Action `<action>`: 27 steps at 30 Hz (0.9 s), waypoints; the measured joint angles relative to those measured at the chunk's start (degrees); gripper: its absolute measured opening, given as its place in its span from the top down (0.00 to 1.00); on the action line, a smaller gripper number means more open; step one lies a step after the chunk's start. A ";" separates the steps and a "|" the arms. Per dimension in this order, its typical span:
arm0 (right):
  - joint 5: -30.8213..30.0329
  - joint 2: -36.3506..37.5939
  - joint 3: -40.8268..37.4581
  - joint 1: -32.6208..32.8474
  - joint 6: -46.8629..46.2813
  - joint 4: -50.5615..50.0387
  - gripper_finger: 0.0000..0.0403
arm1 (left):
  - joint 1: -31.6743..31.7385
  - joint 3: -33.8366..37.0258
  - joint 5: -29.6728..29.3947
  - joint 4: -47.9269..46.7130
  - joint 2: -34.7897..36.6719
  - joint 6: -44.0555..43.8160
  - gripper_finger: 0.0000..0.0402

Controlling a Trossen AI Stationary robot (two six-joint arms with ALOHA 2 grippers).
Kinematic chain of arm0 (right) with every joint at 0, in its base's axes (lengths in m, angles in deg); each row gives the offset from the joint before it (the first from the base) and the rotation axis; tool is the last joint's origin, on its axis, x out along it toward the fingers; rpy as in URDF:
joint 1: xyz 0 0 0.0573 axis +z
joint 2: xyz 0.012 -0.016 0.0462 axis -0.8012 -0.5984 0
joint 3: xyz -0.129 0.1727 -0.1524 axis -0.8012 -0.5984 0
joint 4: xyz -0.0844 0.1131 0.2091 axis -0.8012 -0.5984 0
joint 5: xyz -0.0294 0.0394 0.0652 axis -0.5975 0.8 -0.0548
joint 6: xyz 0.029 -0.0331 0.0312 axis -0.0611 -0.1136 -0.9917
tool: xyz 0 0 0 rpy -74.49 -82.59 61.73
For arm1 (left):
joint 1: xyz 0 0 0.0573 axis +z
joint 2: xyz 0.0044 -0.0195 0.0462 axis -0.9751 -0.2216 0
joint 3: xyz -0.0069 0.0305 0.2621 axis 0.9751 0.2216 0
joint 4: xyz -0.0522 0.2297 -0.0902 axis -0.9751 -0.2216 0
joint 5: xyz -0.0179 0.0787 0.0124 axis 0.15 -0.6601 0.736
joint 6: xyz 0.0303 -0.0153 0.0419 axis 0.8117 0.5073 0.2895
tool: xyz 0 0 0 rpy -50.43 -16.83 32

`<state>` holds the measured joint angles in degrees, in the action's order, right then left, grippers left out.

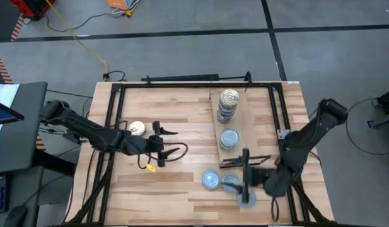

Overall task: Stack canned seafood by type on shelf
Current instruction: Stack the green tuna can on top of the other green tuna can on the shelf

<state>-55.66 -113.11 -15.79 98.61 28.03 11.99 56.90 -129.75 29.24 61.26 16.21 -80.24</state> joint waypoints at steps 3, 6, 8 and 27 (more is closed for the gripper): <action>-0.43 -5.42 4.39 1.63 -3.75 -5.41 0.19 | 0.59 1.49 1.63 2.85 1.57 -1.50 0.30; -0.46 -9.10 7.93 2.39 -10.09 -13.28 0.19 | 1.56 1.79 1.34 2.87 1.77 -3.14 0.30; 1.43 -10.92 9.44 2.68 -15.86 -18.80 0.19 | 2.14 1.79 0.55 2.94 1.83 -4.17 0.30; 40.95 -18.32 9.89 10.62 -63.84 -48.04 0.25 | 1.52 1.79 8.29 7.11 1.73 -27.52 0.30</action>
<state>-14.71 -131.43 -5.90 109.23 -35.81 -36.05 58.42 -127.96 37.53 68.37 17.94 -107.76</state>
